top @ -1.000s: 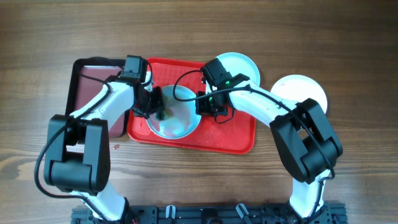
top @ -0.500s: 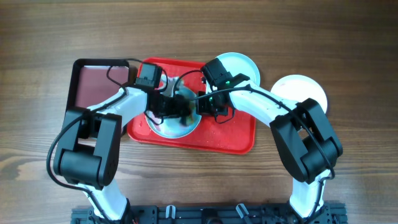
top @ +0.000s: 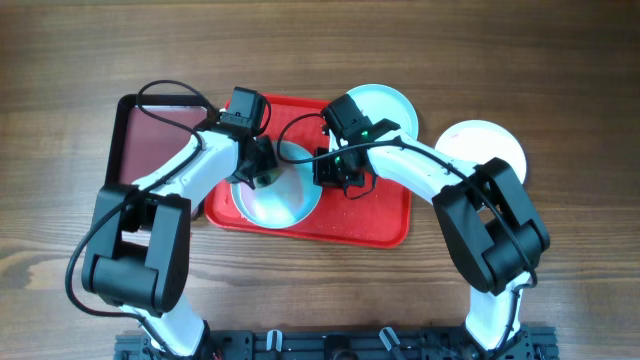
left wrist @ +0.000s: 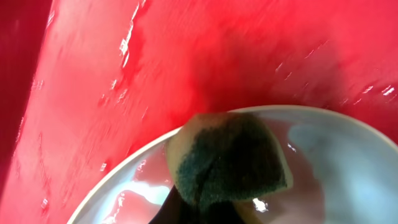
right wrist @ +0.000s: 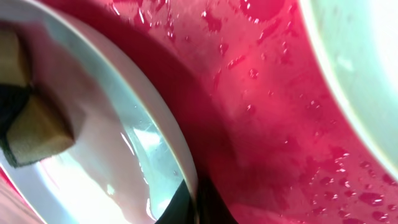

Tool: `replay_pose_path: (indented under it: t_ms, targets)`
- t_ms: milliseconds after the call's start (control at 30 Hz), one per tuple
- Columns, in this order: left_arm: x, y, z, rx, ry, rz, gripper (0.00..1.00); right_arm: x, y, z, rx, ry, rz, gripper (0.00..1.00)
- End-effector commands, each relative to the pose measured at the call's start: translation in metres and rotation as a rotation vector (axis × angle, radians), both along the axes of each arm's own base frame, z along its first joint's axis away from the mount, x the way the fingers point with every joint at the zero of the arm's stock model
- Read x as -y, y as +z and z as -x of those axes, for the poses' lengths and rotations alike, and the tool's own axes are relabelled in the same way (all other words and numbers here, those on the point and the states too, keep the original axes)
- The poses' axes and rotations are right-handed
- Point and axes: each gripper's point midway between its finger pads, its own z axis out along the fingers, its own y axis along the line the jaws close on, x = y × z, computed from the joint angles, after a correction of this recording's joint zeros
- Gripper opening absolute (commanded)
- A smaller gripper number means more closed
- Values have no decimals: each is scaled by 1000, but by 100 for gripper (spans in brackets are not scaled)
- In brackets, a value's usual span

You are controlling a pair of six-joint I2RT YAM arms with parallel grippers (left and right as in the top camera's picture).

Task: Clean dirty plates on tray and stack at the side
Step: 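Scrub the blue plate with the sponge while right gripper holds rim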

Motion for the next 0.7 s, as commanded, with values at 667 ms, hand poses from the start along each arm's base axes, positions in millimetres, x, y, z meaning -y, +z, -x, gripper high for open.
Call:
replay_pose_path:
  t_ms: [667]
  targets:
    - [65, -18, 9, 32, -380, 304, 4, 8, -12, -2, -15, -19, 32, 4]
